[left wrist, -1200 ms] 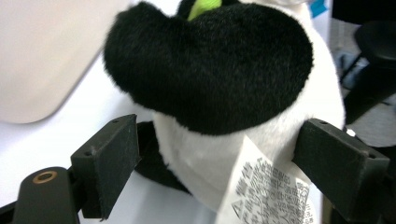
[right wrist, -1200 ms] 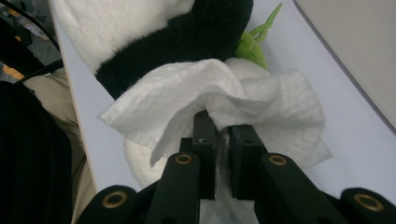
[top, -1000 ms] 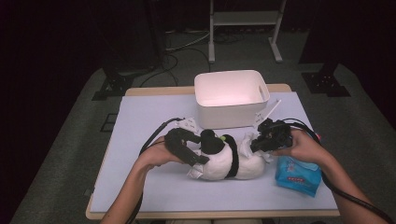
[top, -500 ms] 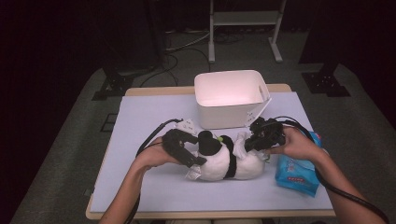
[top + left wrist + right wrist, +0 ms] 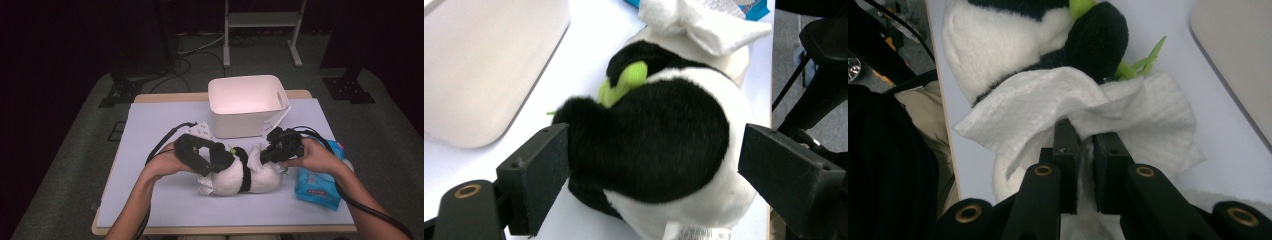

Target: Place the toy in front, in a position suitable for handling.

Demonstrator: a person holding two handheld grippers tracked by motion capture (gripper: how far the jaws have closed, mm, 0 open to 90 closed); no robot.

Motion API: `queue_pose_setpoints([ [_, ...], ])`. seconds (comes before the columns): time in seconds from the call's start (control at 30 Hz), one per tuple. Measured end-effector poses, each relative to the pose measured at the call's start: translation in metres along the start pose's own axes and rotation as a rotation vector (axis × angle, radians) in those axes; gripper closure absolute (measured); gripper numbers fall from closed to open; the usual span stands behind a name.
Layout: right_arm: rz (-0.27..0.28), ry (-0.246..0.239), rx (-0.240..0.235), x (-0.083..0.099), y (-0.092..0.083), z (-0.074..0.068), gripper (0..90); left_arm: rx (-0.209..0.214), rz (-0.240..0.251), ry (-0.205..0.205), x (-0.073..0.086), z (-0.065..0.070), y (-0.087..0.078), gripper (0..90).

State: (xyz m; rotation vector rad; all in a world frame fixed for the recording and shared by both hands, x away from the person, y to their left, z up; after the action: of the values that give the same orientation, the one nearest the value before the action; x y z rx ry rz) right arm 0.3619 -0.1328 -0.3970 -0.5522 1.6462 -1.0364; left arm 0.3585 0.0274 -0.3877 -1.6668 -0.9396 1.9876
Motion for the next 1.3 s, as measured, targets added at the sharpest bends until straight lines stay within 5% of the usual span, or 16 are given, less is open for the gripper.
queue_pose_setpoints([
  [0.57,-0.024,-0.08,-0.012,-0.027,0.016,-0.014,81.3,-0.008,-0.053,0.012,0.009,0.001,0.01,14.5],
  [0.93,-0.028,0.006,0.046,0.004,-0.011,0.011,81.2,-0.002,-0.053,0.01,0.008,0.002,0.009,14.5],
  [1.17,0.011,0.019,0.004,0.013,-0.006,0.004,81.2,0.039,-0.032,0.031,-0.011,0.009,0.0,14.5],
  [1.3,0.014,-0.001,-0.005,0.013,-0.005,-0.003,81.2,0.053,-0.06,0.035,-0.021,0.008,0.005,14.6],
])
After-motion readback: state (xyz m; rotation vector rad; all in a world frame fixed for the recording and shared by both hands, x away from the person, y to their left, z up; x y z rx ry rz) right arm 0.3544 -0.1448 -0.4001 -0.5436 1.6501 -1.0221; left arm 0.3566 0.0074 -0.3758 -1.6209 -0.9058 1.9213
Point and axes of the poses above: each handheld gripper's, and its own axes: y roughly forward along the jaws, x roughly out of its underside, z roughly to its right, the point moved 9 cm from there along y, roughly forward along the jaws, and after that the axes turned 3 degrees about x, right-handed, at the moved point
